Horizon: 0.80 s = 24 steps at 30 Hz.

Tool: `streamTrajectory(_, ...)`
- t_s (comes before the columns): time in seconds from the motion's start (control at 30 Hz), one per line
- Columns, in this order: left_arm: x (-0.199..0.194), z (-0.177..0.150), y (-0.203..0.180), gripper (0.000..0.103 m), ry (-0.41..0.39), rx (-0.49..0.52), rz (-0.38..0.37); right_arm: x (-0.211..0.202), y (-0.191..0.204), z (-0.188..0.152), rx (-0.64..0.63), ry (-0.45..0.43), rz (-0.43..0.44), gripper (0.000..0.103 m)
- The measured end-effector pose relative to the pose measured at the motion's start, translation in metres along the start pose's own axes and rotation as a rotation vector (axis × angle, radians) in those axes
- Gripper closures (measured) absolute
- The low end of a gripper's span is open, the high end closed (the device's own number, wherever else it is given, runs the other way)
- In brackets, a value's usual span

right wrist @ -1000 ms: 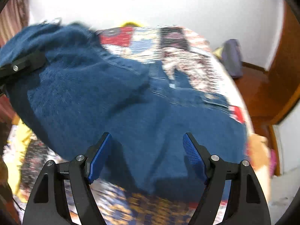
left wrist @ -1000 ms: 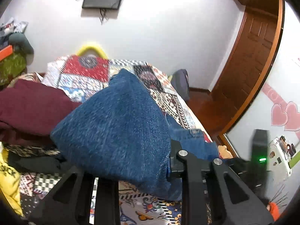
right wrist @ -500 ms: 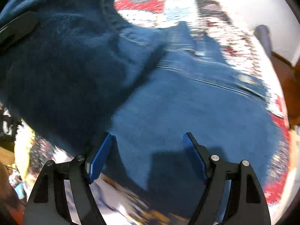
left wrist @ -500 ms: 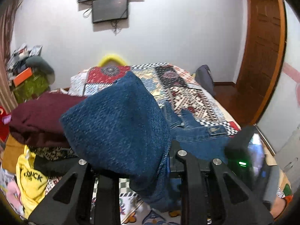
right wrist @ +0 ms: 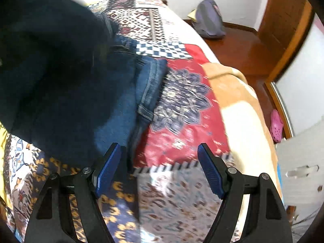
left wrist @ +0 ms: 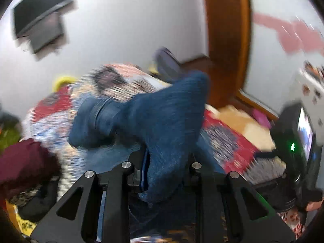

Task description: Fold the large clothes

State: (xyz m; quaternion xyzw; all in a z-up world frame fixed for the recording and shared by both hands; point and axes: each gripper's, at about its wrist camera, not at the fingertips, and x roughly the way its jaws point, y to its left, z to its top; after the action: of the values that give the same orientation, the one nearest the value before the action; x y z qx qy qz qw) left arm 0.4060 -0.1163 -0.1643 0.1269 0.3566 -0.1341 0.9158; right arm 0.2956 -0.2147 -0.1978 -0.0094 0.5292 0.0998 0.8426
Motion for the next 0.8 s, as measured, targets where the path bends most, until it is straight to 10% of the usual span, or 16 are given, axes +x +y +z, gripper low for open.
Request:
streamTrajectory(0.2,0.051,-0.039,-0.028,0.077,0.204,0.012,-0.175,-0.010,-0.007,-0.024,0.013,0.004,-0.004,0.028)
streamTrajectory(0.43,0.029,-0.040,-0.007,0.058,0.236,-0.082,-0.342,-0.010,-0.018,-0.011,0.037,-0.018,-0.012,0.028)
streamTrajectory(0.8,-0.038,-0.039,0.036,0.054,0.162,-0.126,-0.294,-0.058,0.002,0.015,-0.003,-0.186,0.029,0.028)
